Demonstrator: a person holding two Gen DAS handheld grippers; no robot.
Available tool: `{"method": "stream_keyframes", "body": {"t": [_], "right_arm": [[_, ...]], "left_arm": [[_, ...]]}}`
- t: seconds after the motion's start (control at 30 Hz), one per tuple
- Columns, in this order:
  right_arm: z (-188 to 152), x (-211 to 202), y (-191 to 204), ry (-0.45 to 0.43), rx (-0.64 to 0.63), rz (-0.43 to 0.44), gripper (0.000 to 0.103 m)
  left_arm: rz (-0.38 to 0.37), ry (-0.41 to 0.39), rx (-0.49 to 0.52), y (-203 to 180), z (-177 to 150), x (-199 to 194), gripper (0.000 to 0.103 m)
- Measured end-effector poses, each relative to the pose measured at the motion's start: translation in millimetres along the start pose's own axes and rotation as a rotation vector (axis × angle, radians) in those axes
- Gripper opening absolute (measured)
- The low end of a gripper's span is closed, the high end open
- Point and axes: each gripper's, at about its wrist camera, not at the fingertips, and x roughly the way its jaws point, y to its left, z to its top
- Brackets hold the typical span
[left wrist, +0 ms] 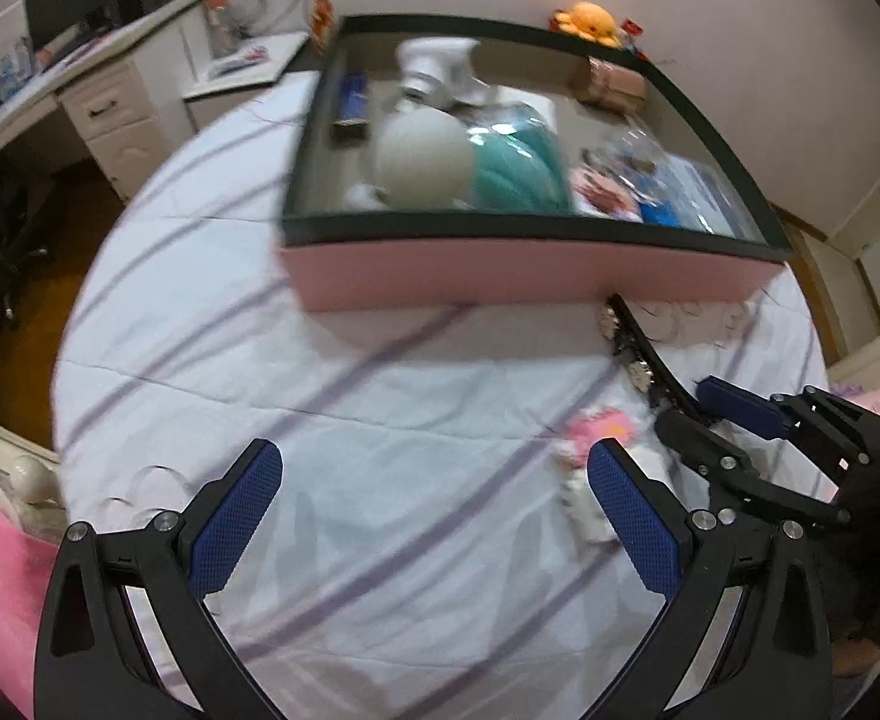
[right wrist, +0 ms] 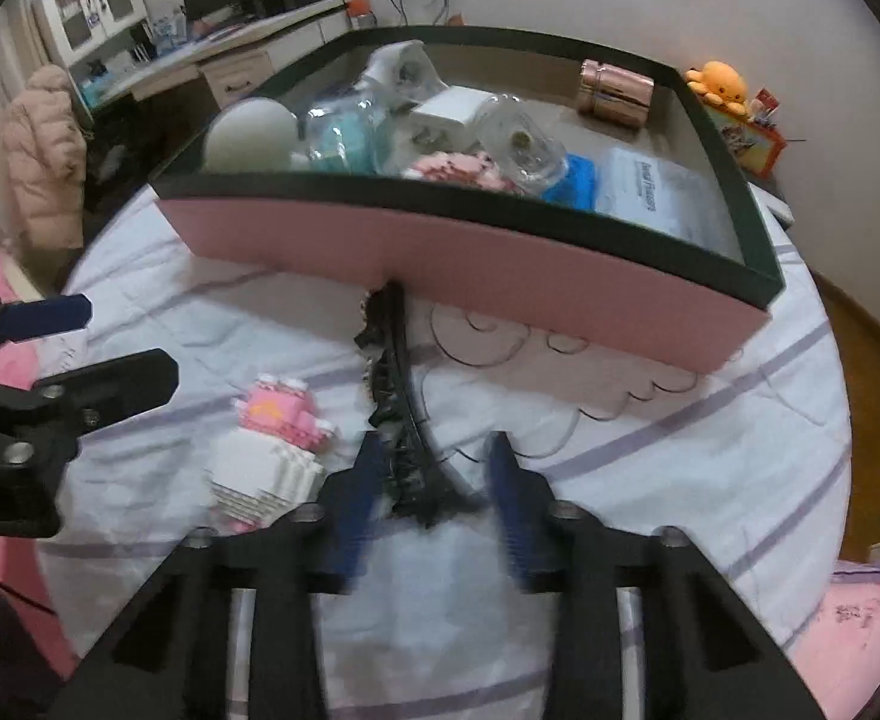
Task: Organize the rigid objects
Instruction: 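Grasp the pink-and-white block toy with the left gripper while the right grasps the black hair clip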
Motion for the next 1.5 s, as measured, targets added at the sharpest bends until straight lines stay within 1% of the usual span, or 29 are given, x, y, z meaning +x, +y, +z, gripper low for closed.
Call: {"method": "stream_keyframes", "body": {"t": [0.1, 0.17, 0.23, 0.33, 0.37, 0.43, 0.5, 0.53, 0.57, 0.6, 0.7, 0.77, 0.93, 1.0, 1.03, 1.2, 1.37, 1.43, 1.5], "right_arm": [[-10.6, -6.8, -11.1, 0.002, 0.025, -0.008, 0.033], [-14.2, -12.2, -19.2, 0.001, 0.031, -0.035, 0.033], [-19.2, -14.3, -24.4, 0.004, 0.029, -0.055, 0.034], [-16.9, -11.5, -33.0, 0.002, 0.041, -0.033, 0.036], [-15.0, -11.3, -34.3, -0.003, 0.044, -0.033, 0.036], [-9.8, -9.3, -37.3, -0.016, 0.043, -0.030, 0.036], [-7.7, -8.6, -36.0, -0.018, 0.032, -0.033, 0.036], [-7.9, -8.1, -35.1, -0.020, 0.025, -0.034, 0.034], [-8.0, -8.2, -35.2, -0.022, 0.028, -0.029, 0.032], [-7.5, -8.5, -36.4, -0.025, 0.038, -0.012, 0.030], [-9.9, -11.4, -42.8, -0.032, 0.089, 0.039, 0.027], [-12.5, -13.9, -41.7, -0.038, 0.095, 0.043, 0.024], [-11.6, -20.4, -36.1, -0.059, 0.099, 0.053, 0.022], [-12.4, -26.3, -33.4, -0.075, 0.101, 0.055, 0.022], [-12.0, -27.9, -32.7, -0.079, 0.101, 0.056, 0.022], [-14.1, -37.0, -31.1, -0.098, 0.114, 0.060, 0.022], [-13.9, -53.4, -32.8, -0.138, 0.122, 0.046, 0.022], [-13.9, -59.3, -33.2, -0.155, 0.126, 0.029, 0.022], [-15.0, -59.9, -32.6, -0.154, 0.127, 0.024, 0.022]], "left_arm": [[-0.018, 0.025, 0.066, -26.6, -3.7, 11.0, 0.103], [-0.064, 0.039, 0.078, -37.7, -5.0, 16.3, 0.103], [-0.053, 0.055, 0.086, -43.2, -4.6, 22.6, 0.103], [-0.045, 0.077, 0.071, -44.1, -3.0, 33.7, 0.103], [-0.047, 0.061, 0.070, -43.5, -3.0, 33.5, 0.102], [-0.049, 0.055, 0.078, -43.3, -3.0, 33.7, 0.100], [-0.034, 0.034, 0.089, -44.6, -3.8, 31.5, 0.089], [-0.020, 0.024, 0.091, -45.3, -2.7, 30.8, 0.072], [0.021, 0.011, 0.099, -46.9, -2.6, 29.6, 0.056], [0.036, 0.005, 0.102, -46.4, -2.1, 28.5, 0.049], [0.008, 0.009, 0.093, -42.2, 0.1, 26.9, 0.049], [-0.003, 0.012, 0.091, -39.0, 0.8, 25.8, 0.049], [-0.020, -0.001, 0.097, -40.6, 5.9, 20.2, 0.049], [-0.014, -0.021, 0.097, -38.6, 5.5, 13.9, 0.049], [-0.011, -0.028, 0.097, -31.5, 0.5, 6.4, 0.049], [-0.010, -0.055, 0.089, -24.8, -2.9, -4.4, 0.049], [-0.003, -0.108, 0.090, -20.7, -4.0, -22.4, 0.049], [-0.002, -0.116, 0.087, -20.1, -5.0, -25.6, 0.049], [-0.011, -0.101, 0.080, -17.7, -6.6, -23.2, 0.052]]}}
